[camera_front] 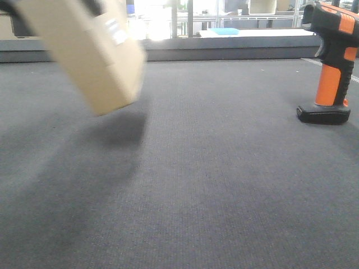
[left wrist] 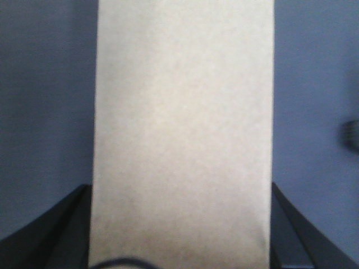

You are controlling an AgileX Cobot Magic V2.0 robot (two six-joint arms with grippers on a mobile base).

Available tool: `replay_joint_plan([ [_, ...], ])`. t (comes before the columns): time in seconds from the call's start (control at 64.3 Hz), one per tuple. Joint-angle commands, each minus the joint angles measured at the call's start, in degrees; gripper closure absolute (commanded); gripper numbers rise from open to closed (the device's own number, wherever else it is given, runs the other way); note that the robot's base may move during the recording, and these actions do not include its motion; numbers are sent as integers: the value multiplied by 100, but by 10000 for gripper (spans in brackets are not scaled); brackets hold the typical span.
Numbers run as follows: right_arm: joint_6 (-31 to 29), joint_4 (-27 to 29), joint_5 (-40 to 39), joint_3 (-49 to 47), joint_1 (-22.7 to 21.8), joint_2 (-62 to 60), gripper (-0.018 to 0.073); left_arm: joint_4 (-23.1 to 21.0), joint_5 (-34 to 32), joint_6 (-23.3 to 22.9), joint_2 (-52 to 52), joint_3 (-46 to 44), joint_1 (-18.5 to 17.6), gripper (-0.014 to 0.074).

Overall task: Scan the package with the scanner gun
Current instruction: 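Grasp the cardboard box top with the left gripper and lift it tilted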

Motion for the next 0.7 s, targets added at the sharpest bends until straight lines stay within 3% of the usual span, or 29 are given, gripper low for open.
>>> replay_joint_plan([
  [0.0, -50, 10, -91, 0, -15, -16, 728, -29, -460, -448, 43, -16, -338, 708],
  [0.109, -50, 10, -91, 0, -15, -16, 728, -29, -736, -774, 247, -16, -640, 708],
  [0.218, -50, 10, -91, 0, -15, -16, 728, -40, -658, -801, 405, -16, -770, 708],
  [0.529, -50, 10, -91, 0, -15, -16, 728, -83, -498, -798, 452, 102, -628, 708],
  [0.684, -50, 10, -899, 0, -15, -16, 728, -83, -320, -566, 452, 90, -577, 708],
])
